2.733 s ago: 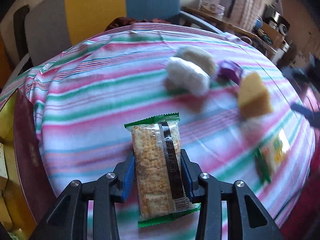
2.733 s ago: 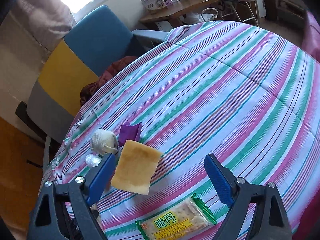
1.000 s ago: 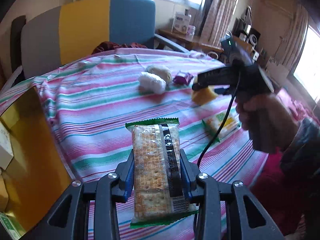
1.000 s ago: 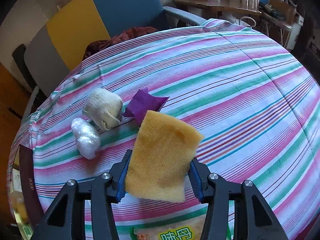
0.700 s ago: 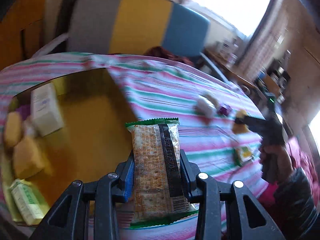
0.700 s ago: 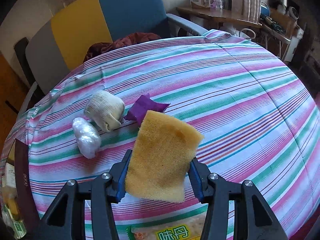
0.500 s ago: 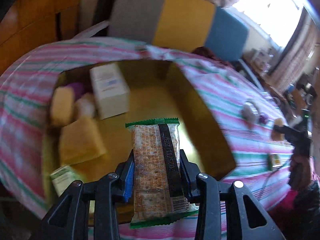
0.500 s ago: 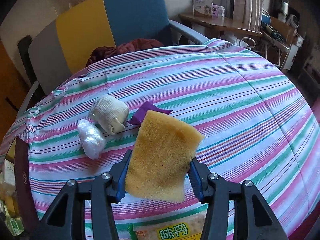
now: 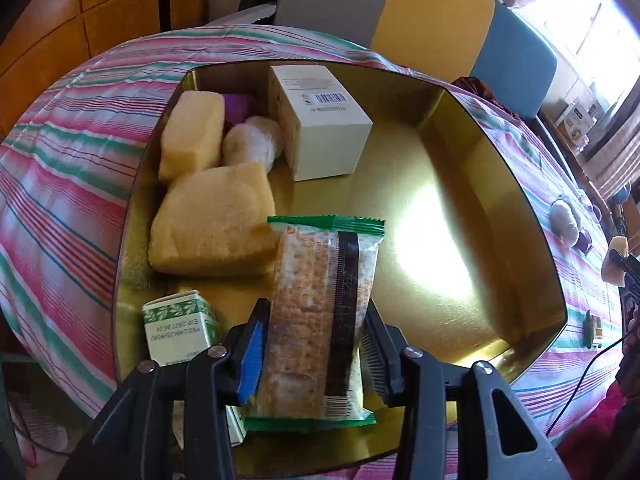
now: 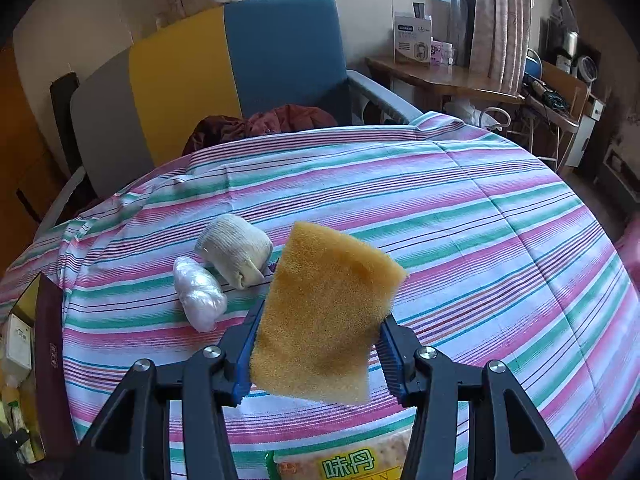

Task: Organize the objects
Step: 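Carry the cracker packet into the gold tray with the left gripper, then lower the yellow sponge into the tray with the right gripper while the left releases the packet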

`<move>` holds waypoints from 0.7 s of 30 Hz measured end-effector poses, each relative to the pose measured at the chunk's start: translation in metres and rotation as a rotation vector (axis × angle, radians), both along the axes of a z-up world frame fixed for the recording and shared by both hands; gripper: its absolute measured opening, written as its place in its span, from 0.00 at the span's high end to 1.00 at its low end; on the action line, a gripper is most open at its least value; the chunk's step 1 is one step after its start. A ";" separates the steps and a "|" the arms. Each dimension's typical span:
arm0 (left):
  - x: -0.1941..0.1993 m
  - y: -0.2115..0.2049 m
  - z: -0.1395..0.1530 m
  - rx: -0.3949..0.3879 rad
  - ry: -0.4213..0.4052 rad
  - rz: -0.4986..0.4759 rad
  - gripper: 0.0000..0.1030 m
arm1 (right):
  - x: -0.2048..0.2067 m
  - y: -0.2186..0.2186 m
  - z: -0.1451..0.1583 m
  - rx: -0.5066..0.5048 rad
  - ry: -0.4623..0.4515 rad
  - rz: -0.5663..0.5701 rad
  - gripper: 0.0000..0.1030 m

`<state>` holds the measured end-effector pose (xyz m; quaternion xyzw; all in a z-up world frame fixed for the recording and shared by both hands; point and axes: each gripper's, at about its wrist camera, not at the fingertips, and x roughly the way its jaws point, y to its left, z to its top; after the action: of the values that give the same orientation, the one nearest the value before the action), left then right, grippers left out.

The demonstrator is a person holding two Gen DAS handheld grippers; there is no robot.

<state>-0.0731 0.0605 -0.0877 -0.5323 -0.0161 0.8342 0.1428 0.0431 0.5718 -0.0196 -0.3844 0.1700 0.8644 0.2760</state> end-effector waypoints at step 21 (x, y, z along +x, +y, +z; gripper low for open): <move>0.016 -0.023 0.056 0.021 0.192 0.026 0.55 | -0.056 -0.239 0.051 -0.015 0.050 0.662 0.49</move>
<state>-0.0571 0.0370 -0.0317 -0.4483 -0.0182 0.8829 0.1383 -0.0128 0.3331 0.0319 -0.3993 0.0488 0.9151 -0.0271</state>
